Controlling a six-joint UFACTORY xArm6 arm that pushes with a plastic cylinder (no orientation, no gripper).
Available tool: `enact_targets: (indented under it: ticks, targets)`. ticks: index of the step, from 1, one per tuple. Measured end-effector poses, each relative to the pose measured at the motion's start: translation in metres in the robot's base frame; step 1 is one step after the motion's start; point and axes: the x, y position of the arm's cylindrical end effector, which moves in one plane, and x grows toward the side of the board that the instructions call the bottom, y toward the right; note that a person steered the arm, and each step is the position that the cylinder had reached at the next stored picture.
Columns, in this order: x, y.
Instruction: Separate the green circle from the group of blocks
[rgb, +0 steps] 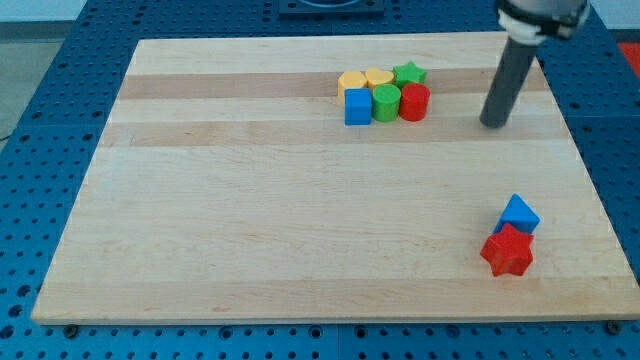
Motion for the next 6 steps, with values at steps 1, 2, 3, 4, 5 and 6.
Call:
enact_targets:
  ticks: [1,2,3,4,5,6]
  targets:
    - [-0.038,-0.062]
    - [-0.031,-0.146]
    - [0.006,-0.2]
    - [0.021,-0.207]
    - [0.019,-0.207]
    - [0.045,-0.207]
